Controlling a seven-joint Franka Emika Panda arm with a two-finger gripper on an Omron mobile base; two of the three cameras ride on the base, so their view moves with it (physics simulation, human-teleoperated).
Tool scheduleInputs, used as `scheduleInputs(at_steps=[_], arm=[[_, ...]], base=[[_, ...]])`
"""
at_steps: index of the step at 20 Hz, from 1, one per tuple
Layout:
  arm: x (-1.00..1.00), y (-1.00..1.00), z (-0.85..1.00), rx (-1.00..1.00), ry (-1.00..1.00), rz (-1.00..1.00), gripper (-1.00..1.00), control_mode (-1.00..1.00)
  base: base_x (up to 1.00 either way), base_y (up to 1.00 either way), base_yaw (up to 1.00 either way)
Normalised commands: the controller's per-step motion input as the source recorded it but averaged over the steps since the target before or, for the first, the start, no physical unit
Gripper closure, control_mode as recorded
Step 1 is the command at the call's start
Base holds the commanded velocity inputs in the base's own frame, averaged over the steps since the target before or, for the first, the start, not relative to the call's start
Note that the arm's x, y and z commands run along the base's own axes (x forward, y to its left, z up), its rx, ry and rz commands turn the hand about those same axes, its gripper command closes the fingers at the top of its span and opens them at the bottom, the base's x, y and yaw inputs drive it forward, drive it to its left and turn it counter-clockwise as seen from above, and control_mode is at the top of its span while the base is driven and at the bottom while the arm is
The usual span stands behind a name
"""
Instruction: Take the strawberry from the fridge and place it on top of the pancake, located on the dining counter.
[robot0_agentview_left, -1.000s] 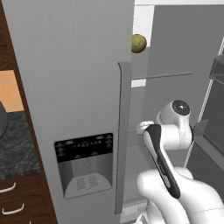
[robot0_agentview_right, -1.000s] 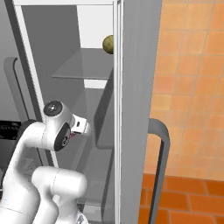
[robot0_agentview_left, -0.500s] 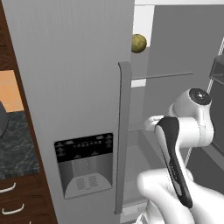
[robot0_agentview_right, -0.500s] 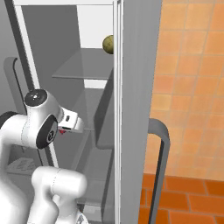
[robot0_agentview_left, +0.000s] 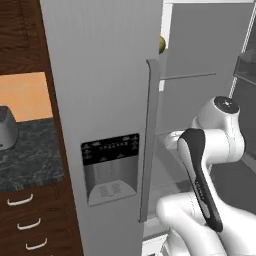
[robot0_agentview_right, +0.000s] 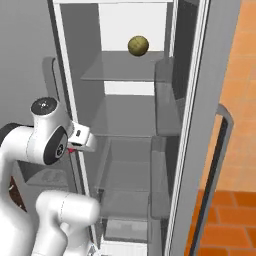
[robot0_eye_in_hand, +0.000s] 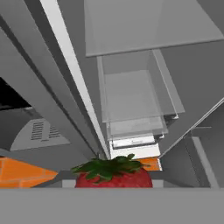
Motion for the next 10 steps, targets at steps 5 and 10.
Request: scheduleInputs(at_steps=[5, 10], arm=[[0.0, 0.0, 0.0, 0.0, 0.0, 0.0, 1.0, 1.0], [0.0, 0.0, 0.0, 0.0, 0.0, 0.0, 1.0, 1.0]], base=[[-0.42, 0.74, -0.59], [-0.26, 0.47, -0.78]])
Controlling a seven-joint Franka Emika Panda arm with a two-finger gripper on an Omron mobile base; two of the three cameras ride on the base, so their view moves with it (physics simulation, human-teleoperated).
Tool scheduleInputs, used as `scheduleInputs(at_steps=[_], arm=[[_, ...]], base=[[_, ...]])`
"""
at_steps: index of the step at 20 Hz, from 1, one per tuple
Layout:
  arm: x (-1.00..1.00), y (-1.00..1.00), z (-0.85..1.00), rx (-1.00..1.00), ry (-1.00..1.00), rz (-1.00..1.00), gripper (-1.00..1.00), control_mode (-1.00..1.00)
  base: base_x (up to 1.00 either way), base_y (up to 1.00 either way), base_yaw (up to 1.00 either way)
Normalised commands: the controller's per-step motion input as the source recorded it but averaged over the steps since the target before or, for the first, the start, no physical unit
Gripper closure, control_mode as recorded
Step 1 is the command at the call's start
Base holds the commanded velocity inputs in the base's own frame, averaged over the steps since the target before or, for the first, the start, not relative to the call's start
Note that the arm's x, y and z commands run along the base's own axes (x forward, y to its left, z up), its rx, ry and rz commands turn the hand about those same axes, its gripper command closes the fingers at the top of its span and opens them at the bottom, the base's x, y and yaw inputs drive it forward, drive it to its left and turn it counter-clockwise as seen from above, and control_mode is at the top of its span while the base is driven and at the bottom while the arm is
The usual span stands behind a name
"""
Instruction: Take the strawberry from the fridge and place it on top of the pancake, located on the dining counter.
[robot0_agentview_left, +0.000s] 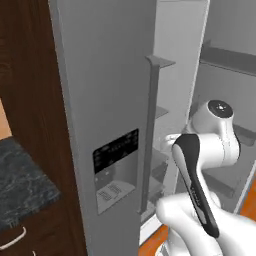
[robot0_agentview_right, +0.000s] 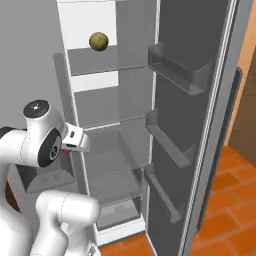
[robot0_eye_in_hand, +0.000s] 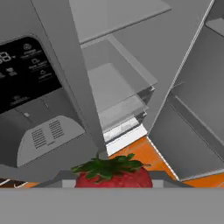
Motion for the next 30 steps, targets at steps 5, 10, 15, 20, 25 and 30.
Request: scheduleInputs(at_steps=[5, 10, 15, 20, 25, 30], arm=[[0.0, 0.0, 0.0, 0.0, 0.0, 0.0, 1.0, 1.0], [0.0, 0.0, 0.0, 0.0, 0.0, 0.0, 1.0, 1.0], [0.0, 0.0, 0.0, 0.0, 0.0, 0.0, 1.0, 1.0], [0.0, 0.0, 0.0, 0.0, 0.0, 0.0, 1.0, 1.0], [0.0, 0.0, 0.0, 0.0, 0.0, 0.0, 1.0, 1.0], [0.0, 0.0, 0.0, 0.0, 0.0, 0.0, 1.0, 1.0]], base=[[-0.33, 0.24, -0.87], [-0.29, 0.1, -0.91], [-0.22, 0.0, -0.91], [-0.08, -0.08, -0.86], [0.13, -0.28, -0.67], [0.79, 0.0, -0.26]])
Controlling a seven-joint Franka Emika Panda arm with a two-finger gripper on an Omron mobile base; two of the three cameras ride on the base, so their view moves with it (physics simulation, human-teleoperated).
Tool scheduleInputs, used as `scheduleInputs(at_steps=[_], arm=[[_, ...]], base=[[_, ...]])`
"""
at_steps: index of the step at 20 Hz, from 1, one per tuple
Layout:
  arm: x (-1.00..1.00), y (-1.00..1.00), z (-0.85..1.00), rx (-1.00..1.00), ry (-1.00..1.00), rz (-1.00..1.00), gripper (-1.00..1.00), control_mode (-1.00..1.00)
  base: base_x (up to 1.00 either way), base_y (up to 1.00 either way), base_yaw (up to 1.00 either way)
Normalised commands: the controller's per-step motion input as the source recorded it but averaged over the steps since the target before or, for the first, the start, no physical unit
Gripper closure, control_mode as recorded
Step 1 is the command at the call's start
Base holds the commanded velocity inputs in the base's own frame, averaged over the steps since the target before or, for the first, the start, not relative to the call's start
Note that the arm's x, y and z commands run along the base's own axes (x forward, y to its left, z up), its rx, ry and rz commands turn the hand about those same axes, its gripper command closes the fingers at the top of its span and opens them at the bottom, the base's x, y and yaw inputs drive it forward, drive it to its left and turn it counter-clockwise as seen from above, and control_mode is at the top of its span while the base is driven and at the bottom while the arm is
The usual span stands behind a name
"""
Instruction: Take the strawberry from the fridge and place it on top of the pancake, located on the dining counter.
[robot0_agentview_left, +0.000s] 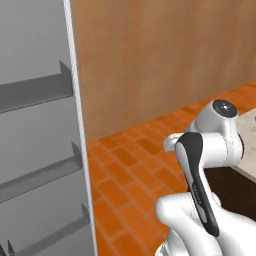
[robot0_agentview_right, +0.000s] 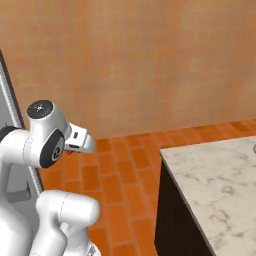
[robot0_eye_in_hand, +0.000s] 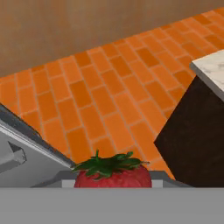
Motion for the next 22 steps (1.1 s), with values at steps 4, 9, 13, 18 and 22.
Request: scheduleInputs(at_steps=[4, 9, 13, 18, 22], arm=[[0.0, 0.0, 0.0, 0.0, 0.0, 0.0, 1.0, 1.0], [0.0, 0.0, 0.0, 0.0, 0.0, 0.0, 1.0, 1.0], [0.0, 0.0, 0.0, 0.0, 0.0, 0.0, 1.0, 1.0], [0.0, 0.0, 0.0, 0.0, 0.0, 0.0, 1.0, 1.0], [0.0, 0.0, 0.0, 0.0, 0.0, 0.0, 1.0, 1.0]], base=[[1.0, -0.25, 0.08], [0.98, -0.22, 0.07], [1.0, 0.0, -0.02], [1.0, 0.0, -0.31], [1.0, 0.0, -0.4]])
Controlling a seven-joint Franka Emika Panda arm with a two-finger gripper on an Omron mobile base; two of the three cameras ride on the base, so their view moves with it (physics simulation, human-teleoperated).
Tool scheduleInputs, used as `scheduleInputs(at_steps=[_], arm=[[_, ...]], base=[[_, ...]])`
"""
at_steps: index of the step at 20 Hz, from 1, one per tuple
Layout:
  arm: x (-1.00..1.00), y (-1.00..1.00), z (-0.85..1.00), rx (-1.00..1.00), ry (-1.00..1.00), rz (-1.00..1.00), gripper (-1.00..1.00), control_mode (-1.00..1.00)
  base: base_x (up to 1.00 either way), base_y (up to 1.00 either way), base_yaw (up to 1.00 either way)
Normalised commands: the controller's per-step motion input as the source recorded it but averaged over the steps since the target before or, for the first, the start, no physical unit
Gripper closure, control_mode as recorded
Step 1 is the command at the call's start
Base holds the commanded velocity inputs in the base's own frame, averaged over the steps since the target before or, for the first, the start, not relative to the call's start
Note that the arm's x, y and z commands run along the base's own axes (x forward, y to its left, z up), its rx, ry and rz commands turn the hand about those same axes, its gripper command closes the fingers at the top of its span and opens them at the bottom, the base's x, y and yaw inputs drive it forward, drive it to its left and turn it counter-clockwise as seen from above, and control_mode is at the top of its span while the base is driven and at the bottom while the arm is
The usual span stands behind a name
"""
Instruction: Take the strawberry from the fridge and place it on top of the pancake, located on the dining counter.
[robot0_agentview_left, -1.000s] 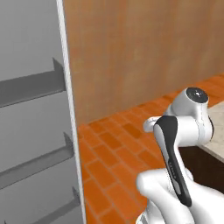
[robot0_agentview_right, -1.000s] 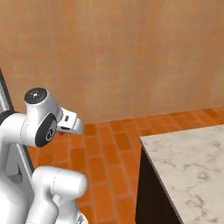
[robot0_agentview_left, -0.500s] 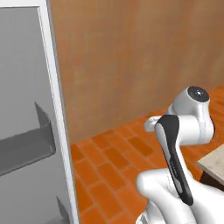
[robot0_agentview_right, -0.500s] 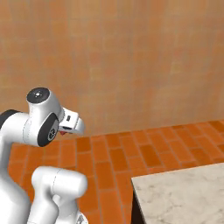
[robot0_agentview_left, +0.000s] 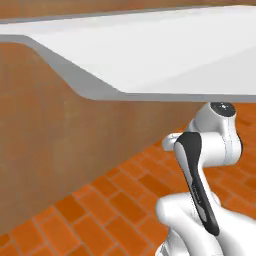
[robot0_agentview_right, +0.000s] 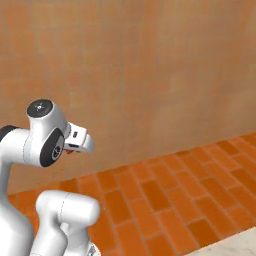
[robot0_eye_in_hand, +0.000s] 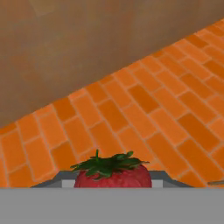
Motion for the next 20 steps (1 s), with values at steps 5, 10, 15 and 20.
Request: scheduleInputs(at_steps=[5, 10, 15, 20], arm=[[0.0, 0.0, 0.0, 0.0, 0.0, 0.0, 1.0, 1.0], [0.0, 0.0, 0.0, 0.0, 0.0, 0.0, 1.0, 1.0], [0.0, 0.0, 0.0, 0.0, 0.0, 0.0, 1.0, 1.0], [0.0, 0.0, 0.0, 0.0, 0.0, 0.0, 1.0, 1.0]], base=[[0.92, 0.0, -0.62], [0.53, 0.0, -0.83], [0.47, 0.0, -0.85], [0.42, 0.11, -0.86]])
